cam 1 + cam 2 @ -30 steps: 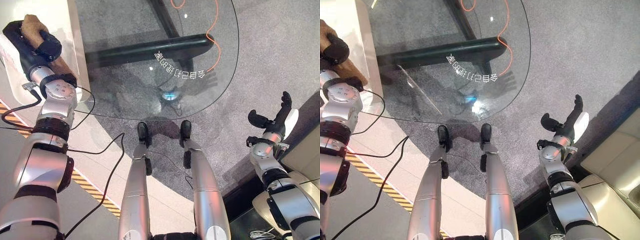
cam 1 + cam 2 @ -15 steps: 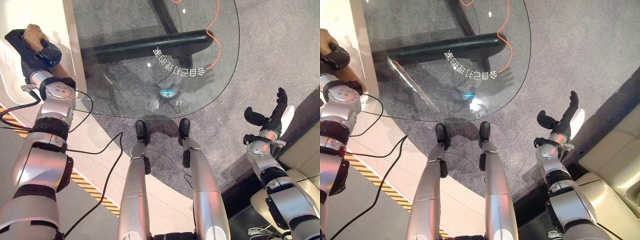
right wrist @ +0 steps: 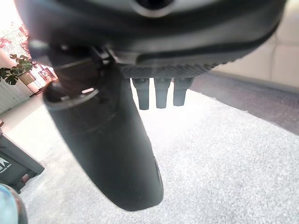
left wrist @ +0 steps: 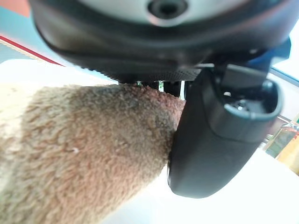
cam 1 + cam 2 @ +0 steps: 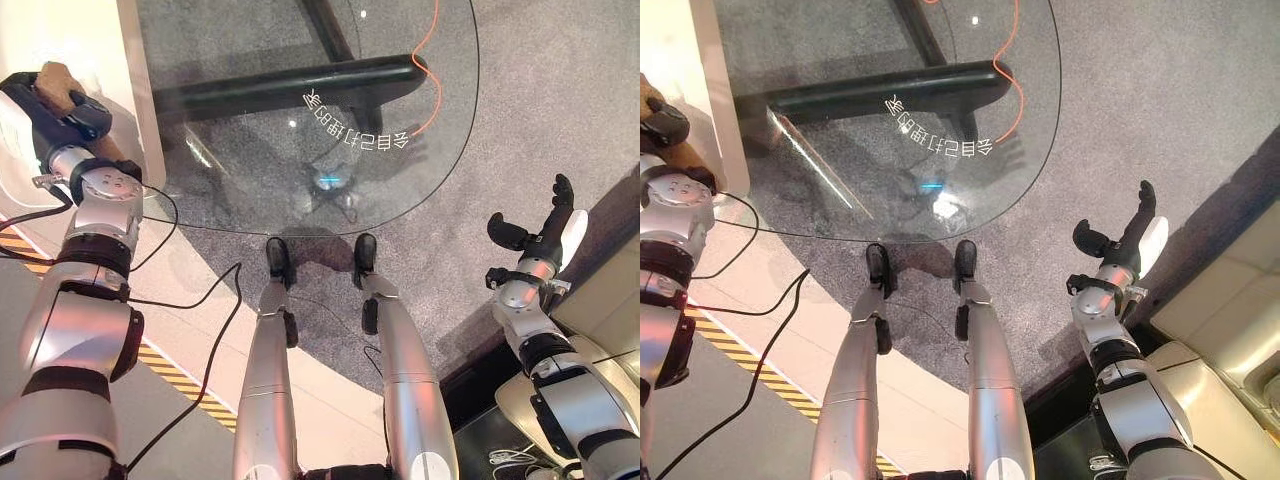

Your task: Wipe the table with a cloth and put it in the basket.

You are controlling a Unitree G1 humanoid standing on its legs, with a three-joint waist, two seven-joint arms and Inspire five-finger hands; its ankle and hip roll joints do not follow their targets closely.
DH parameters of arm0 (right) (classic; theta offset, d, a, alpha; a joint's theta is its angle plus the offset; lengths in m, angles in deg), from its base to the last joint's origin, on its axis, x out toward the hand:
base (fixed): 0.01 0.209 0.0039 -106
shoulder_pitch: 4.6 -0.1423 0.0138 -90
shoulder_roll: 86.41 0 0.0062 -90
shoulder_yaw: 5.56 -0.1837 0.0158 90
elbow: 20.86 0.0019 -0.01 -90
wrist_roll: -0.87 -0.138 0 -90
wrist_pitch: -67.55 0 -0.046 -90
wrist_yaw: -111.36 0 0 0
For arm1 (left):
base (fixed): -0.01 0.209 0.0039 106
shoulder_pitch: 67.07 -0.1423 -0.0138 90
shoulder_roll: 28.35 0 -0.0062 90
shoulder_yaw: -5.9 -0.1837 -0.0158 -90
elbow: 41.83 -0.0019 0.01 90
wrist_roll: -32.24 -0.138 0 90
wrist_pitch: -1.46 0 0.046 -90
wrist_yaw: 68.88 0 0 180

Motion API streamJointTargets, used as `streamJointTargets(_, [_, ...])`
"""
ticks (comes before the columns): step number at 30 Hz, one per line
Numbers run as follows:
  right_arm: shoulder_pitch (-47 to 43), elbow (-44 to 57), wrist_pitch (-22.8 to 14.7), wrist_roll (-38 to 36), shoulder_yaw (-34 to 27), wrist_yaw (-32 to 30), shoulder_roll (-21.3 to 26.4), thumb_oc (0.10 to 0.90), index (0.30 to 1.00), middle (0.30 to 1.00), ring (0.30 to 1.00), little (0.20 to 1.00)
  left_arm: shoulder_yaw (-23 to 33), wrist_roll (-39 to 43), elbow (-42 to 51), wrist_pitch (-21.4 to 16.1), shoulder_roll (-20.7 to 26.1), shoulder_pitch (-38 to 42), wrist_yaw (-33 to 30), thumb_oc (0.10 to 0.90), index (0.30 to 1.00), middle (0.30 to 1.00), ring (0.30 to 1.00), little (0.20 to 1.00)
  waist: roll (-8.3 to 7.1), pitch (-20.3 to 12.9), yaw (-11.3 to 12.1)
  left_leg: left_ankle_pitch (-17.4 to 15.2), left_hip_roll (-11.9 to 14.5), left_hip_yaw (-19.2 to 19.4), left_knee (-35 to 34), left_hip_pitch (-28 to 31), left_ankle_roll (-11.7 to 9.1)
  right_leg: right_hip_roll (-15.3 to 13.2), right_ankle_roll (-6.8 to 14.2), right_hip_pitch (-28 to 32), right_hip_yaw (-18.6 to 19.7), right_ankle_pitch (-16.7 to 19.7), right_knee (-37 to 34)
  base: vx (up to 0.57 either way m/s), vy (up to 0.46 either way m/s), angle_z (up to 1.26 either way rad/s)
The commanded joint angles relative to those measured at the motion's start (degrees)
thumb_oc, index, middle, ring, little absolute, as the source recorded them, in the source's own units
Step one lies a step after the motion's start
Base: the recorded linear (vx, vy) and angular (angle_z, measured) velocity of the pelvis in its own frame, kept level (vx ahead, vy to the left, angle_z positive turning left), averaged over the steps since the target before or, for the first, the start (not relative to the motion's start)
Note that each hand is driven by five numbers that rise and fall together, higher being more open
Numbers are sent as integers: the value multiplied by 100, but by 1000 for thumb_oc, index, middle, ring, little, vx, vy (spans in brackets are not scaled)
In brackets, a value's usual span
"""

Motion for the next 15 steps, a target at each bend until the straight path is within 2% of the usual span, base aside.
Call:
streamJointTargets(1, [75,71,-243,-91,-150,-332,236,800,900,900,900,900,15,-307,-121,-105,883,480,-254,800,900,900,900,900,39,-157,103,-618,-261,339,389,206,156,249,203,297,-86,-136,-205,0,0,0])
streamJointTargets(15, [51,122,-200,-113,-141,-354,204,800,900,900,900,900,-10,-204,-108,-86,842,524,-223,800,900,900,900,900,17,-157,115,-626,-267,332,391,226,153,240,216,328,-92,-111,-238,0,0,0])
